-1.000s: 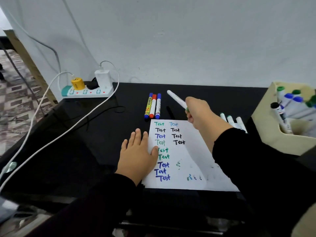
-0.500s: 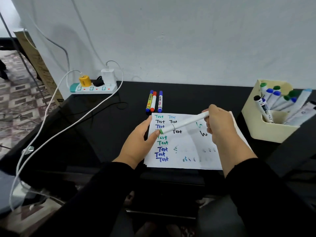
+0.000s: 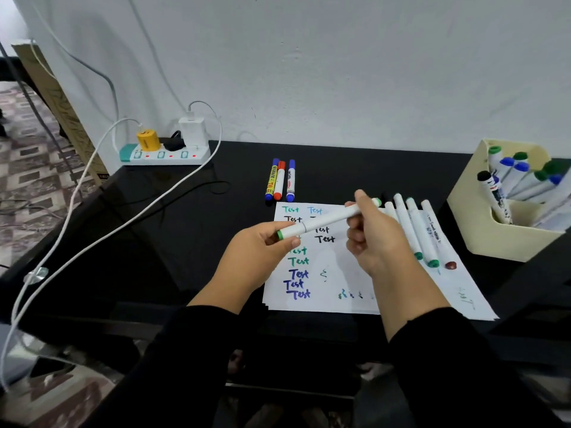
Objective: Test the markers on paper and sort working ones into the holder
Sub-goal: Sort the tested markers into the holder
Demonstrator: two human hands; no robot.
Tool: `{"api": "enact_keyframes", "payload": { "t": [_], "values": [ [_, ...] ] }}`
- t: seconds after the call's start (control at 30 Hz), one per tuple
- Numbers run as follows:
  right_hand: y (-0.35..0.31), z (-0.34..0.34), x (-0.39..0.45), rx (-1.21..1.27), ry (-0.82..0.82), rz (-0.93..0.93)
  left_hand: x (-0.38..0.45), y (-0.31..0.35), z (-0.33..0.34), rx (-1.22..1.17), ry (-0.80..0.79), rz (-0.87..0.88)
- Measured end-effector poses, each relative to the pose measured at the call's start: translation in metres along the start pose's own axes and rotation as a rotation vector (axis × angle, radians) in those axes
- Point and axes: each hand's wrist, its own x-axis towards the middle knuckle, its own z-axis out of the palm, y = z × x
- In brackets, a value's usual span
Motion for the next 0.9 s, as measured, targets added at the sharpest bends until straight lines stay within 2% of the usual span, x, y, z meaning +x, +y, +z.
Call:
{"api": "enact_keyframes", "payload": {
  "t": [0.07, 0.13, 0.27, 0.37, 0.47, 0.63, 0.9],
  "values": [
    [0.008, 0.004, -0.001, -0.047, -0.074, 0.000, 0.004, 0.002, 0.001, 0.074, -0.031, 0.010],
    [0.013, 0.008, 0.000, -0.090, -0.079, -0.022, 0.007, 0.004, 0.004, 0.129, -0.065, 0.023],
    [0.015, 0.008, 0.007, -0.008, -0.092, -0.012, 0.013, 0.005, 0.006, 0.244, -0.077, 0.047],
    [0.017, 0.008, 0.004, -0.051, -0.224, 0.047, 0.014, 0.006, 0.008, 0.216, -0.073, 0.063],
    [0.019, 0.012, 0.000, -0.172, -0.352, 0.023, 0.013, 0.006, 0.012, 0.253, -0.036, 0.111],
    [0.018, 0.010, 0.001, -0.141, -0.292, -0.041, 0.011, 0.010, 0.012, 0.347, 0.024, 0.100],
    [0.015, 0.010, 0.003, -0.153, -0.328, -0.085, 0.011, 0.013, 0.005, 0.247, -0.130, 0.043]
  ]
}}
